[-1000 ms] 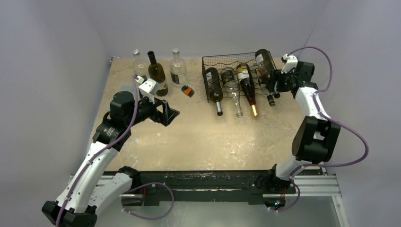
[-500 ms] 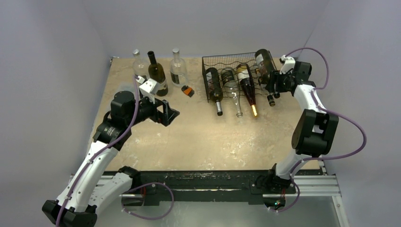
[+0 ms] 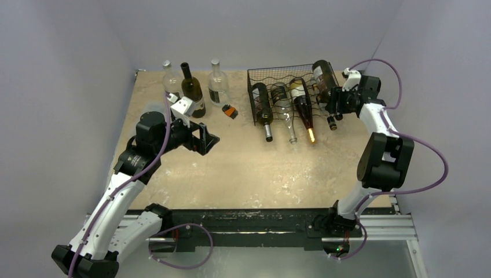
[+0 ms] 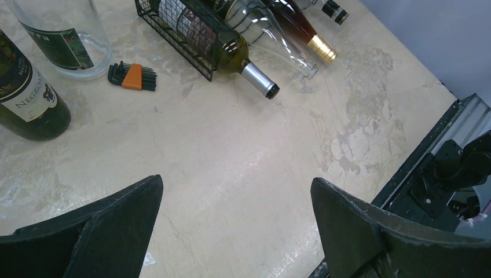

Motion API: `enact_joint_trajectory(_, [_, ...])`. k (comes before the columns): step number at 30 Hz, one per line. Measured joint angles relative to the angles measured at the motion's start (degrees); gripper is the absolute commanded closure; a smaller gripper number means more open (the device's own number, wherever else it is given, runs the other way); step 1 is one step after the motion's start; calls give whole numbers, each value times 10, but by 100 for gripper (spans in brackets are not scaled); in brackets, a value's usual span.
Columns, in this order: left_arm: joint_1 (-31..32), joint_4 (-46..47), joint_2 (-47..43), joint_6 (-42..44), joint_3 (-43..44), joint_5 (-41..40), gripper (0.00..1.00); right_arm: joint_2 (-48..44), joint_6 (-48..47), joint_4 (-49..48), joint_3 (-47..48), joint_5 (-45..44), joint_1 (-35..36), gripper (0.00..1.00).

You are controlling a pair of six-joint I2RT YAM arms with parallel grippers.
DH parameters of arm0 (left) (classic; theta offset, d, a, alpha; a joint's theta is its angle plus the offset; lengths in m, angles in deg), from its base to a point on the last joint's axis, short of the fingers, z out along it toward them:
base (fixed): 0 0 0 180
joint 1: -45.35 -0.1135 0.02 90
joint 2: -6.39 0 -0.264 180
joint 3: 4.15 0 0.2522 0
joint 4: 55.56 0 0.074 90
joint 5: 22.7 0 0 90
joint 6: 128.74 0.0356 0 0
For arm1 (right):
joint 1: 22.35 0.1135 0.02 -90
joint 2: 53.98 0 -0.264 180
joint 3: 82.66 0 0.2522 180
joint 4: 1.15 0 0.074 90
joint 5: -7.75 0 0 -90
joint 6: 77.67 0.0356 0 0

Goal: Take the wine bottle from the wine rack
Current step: Pick up the wine bottle from the wine rack.

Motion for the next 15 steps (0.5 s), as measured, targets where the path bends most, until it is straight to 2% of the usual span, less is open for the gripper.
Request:
enact_joint_trajectory(9, [0,0,0,1,0,0,0,0,2,0,0,1,0,49])
enact_joint_trajectory(15, [0,0,0,1,0,0,0,0,3,0,0,7,0,59])
